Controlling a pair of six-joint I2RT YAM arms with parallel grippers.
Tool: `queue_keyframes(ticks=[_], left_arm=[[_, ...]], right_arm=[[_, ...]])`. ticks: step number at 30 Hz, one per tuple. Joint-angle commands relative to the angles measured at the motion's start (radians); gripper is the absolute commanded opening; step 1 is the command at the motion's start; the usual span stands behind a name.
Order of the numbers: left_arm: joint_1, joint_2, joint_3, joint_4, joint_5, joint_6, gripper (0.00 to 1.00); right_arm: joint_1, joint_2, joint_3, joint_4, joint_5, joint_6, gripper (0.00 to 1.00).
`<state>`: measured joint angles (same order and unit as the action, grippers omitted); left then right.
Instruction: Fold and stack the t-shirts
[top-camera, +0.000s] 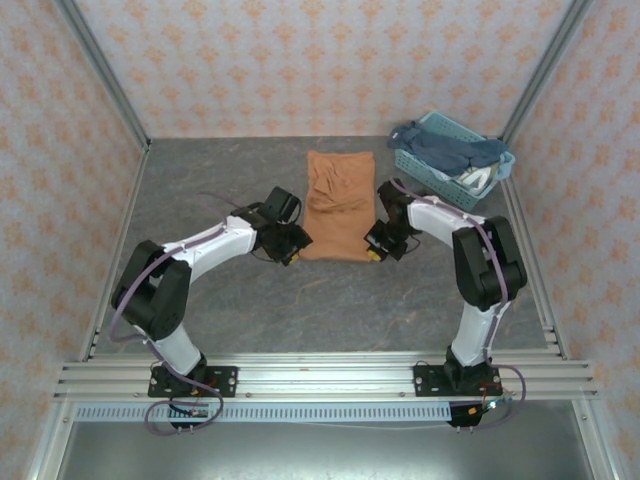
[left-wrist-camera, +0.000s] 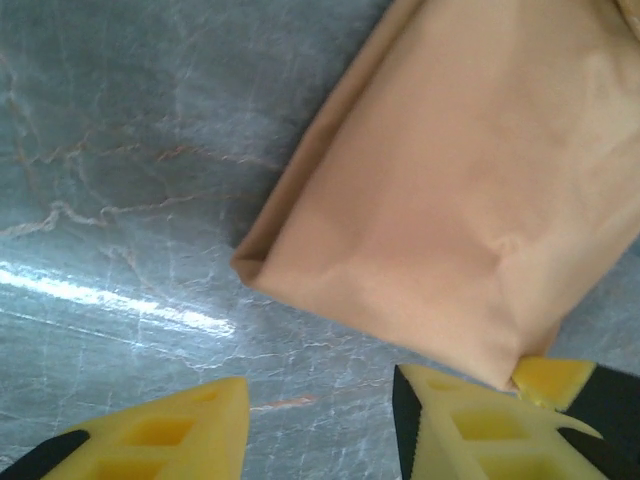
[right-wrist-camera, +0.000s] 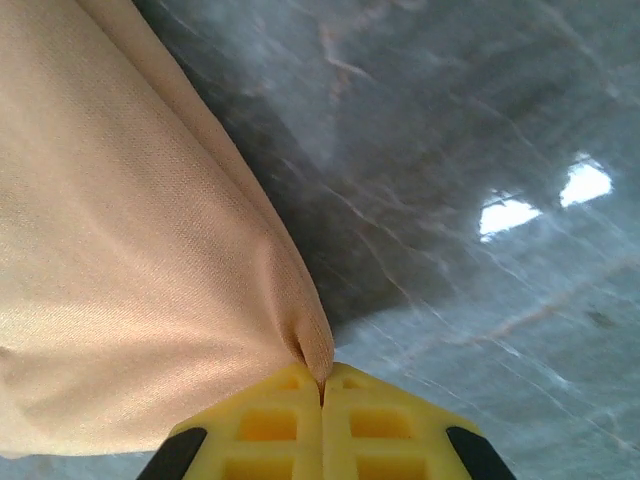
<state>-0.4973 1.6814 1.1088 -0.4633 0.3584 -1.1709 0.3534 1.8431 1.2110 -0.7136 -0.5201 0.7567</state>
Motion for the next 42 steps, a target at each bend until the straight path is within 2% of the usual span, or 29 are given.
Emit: queue_keyframes(ticks=[1,14,18,24,29,31,36,42], left_arm=[[0.014,0.029,-0.03,0.091,-0.021,-0.062,0.46],[-0.003,0.157,0.0,0.076,-0.013,-0.094,0.46],[-0.02,0.187,0.04,0.081,-0.003,-0.096,0.43],[-0.043,0.22,0.048,0.101,-0.003,-0.117,0.34],[-0.037,0.25,0.097,0.038,-0.04,-0.082,0.06],[-0.032,0.244,0.126,-0.001,-0.065,-0.059,0.0],[-0.016,0.238,0.244,-0.121,-0.092,0.017,0.0],[0.043,0.249,0.542,-0.275,-0.077,0.109,0.0]], right_arm=[[0.005,-0.027,-0.047,0.024,0.019,-0.035,0.0],[0.005,-0.016,-0.088,0.048,0.027,-0.047,0.0],[0.005,-0.013,-0.091,0.052,0.025,-0.047,0.0],[0.004,-0.011,-0.084,0.05,0.02,-0.047,0.0],[0.004,-0.017,-0.085,0.05,0.024,-0.045,0.0],[0.004,-0.023,-0.084,0.048,0.028,-0.043,0.0],[-0.002,-0.04,-0.017,0.012,0.041,-0.057,0.0],[-0.037,-0.006,0.279,-0.132,0.071,-0.102,0.0]])
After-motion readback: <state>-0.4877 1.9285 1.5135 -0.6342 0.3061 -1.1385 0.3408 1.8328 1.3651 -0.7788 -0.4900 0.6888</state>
